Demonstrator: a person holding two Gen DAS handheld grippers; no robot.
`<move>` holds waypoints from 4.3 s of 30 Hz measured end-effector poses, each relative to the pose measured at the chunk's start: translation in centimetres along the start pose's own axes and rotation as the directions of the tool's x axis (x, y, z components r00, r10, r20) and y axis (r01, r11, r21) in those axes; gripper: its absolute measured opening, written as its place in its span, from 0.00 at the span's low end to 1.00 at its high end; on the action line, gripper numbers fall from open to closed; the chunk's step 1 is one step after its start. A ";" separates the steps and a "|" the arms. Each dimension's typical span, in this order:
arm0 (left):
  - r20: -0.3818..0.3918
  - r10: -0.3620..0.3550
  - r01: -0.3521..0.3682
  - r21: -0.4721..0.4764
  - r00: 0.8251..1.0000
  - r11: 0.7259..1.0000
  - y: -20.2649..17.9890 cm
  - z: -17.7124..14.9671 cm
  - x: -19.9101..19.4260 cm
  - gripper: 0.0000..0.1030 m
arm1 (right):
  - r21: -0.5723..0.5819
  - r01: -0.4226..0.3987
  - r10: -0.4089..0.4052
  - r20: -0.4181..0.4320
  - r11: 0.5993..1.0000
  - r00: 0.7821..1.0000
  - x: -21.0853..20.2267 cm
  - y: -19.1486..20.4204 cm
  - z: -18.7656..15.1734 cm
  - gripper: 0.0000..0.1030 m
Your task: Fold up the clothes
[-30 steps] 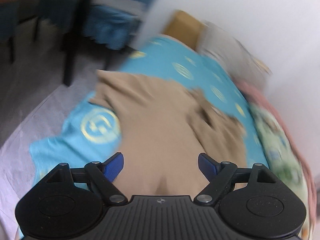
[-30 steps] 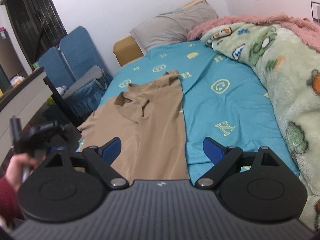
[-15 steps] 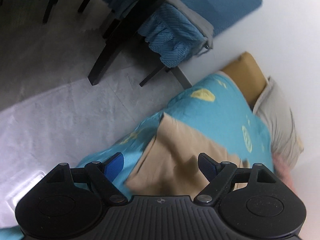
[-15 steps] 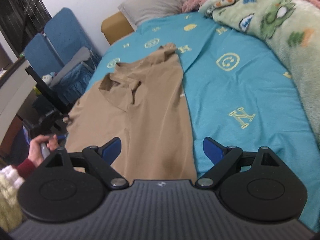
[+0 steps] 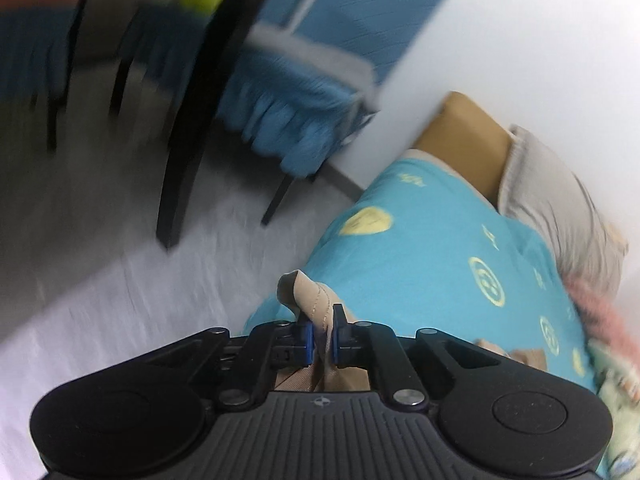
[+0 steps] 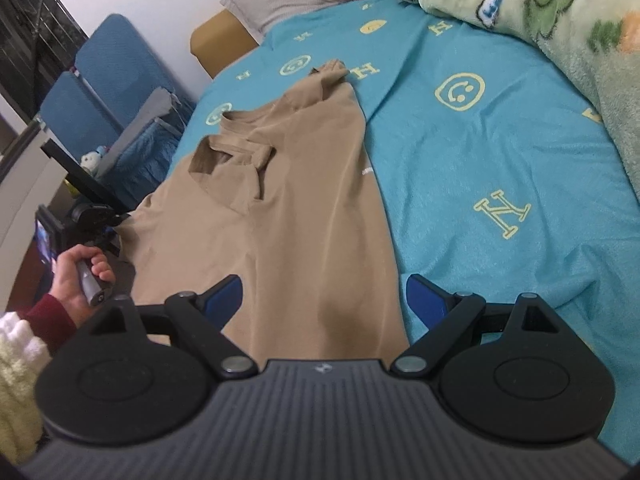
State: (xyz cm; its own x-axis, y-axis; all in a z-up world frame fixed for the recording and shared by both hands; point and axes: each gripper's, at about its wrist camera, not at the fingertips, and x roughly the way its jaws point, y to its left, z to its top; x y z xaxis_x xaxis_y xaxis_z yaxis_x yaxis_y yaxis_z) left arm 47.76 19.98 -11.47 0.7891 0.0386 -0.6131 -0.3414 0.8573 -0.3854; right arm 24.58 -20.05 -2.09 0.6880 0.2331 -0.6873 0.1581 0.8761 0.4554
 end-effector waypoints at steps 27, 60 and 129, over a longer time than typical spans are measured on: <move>-0.165 -0.157 0.226 0.607 0.974 0.762 -33.9 -17.8 -7.8 0.57 | 0.144 0.037 -0.051 0.097 0.989 0.994 -1.7 -5.8 0.7 0.87; -0.051 -0.292 0.261 0.611 0.955 0.748 -10.6 -24.0 -31.9 0.80 | -0.184 0.001 0.060 0.322 0.983 0.945 -9.0 1.7 -3.2 0.87; -0.198 -0.179 0.239 0.340 0.964 0.910 -2.1 -16.6 -20.3 0.82 | -0.075 0.069 -0.059 0.138 0.995 0.989 8.4 5.0 5.1 0.64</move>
State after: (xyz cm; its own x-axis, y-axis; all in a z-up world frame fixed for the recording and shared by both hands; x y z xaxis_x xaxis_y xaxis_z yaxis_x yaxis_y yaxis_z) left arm 24.01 8.83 -9.68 0.7202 -0.2185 -0.6584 0.0518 0.9634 -0.2630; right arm 34.80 -15.90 -2.73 0.7685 0.1210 -0.6283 0.1521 0.9192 0.3631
